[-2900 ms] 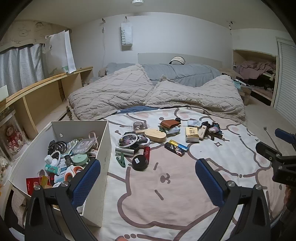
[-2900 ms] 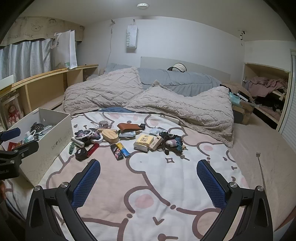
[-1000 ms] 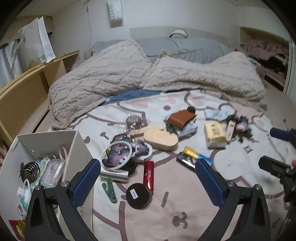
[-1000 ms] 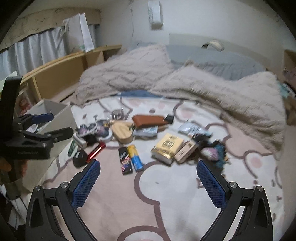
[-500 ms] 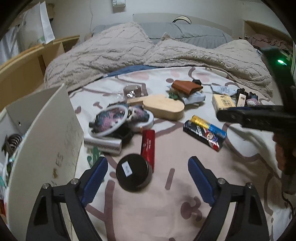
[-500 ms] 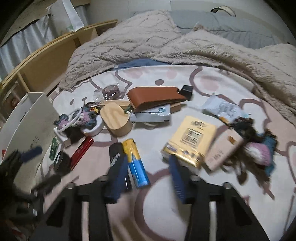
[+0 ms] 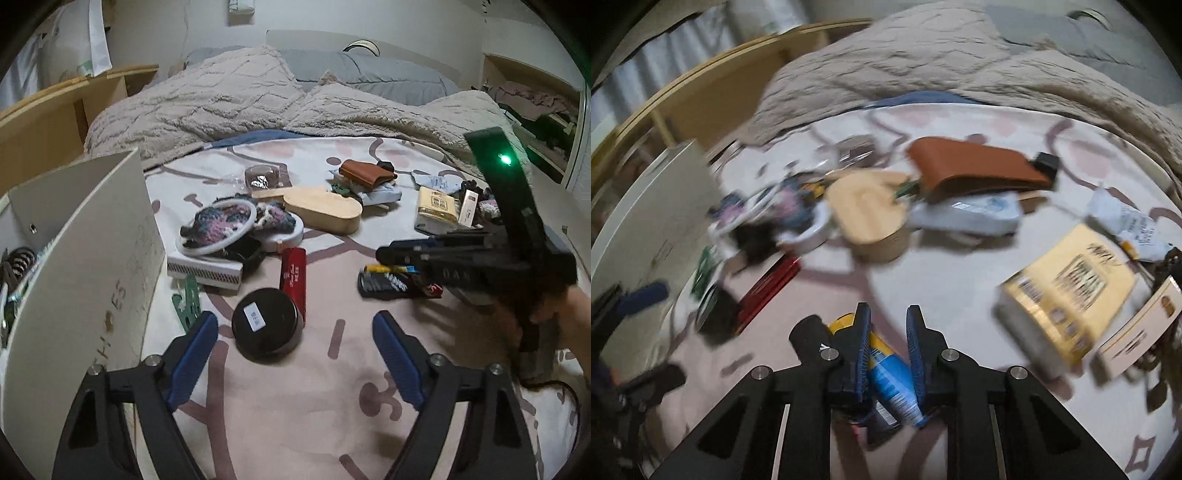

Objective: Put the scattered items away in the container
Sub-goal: 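Move both grippers toward the lighters lying on the bed sheet, then grasp the black SAFETY lighter with the left gripper while right approaches yellow-blue lighter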

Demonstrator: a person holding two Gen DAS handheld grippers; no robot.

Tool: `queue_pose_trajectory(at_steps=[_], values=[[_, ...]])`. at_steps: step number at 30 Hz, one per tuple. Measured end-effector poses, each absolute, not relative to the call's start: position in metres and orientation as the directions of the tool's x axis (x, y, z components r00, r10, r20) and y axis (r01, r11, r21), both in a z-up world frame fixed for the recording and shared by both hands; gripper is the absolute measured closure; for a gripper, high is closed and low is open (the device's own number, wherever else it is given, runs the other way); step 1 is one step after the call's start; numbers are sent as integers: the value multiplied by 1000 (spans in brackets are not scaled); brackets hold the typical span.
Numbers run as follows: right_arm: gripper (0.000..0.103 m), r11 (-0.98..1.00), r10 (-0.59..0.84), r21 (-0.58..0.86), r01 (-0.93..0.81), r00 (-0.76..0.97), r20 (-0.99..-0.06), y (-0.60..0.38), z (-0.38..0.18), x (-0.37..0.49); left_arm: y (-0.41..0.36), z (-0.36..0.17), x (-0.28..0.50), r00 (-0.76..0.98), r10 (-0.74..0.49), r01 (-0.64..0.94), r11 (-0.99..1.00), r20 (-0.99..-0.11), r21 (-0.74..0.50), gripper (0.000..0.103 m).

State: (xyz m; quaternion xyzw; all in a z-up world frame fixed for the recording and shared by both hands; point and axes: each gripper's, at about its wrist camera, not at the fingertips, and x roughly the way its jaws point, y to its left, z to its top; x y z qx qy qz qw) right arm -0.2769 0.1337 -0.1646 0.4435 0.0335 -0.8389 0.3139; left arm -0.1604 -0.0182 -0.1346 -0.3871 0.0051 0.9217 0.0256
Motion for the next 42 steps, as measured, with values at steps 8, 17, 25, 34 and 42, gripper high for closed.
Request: queue_pose_trajectory(at_steps=[8, 17, 25, 34, 42], values=[[82, -758, -533, 245, 605, -357, -767, 136, -166, -231, -23, -142, -151, -686, 77, -51, -997, -724, -58, 22], [83, -751, -555, 291, 592, -328, -764, 157, -169, -178, 1, -147, -134, -639, 176, -194, -979, -748, -65, 22], [82, -855, -451, 167, 492, -545, -707, 196, -133, -147, 24, -161, -117, -595, 183, -311, -950, -782, 14, 22], [82, -905, -337, 122, 409, -508, -793, 217, -157, -125, 8, -159, -106, -594, 205, -294, -955, -778, -28, 22], [82, -882, -327, 69, 466, -500, -802, 186, -156, -121, -3, -154, -103, -560, 310, -293, -942, -769, -166, 22]])
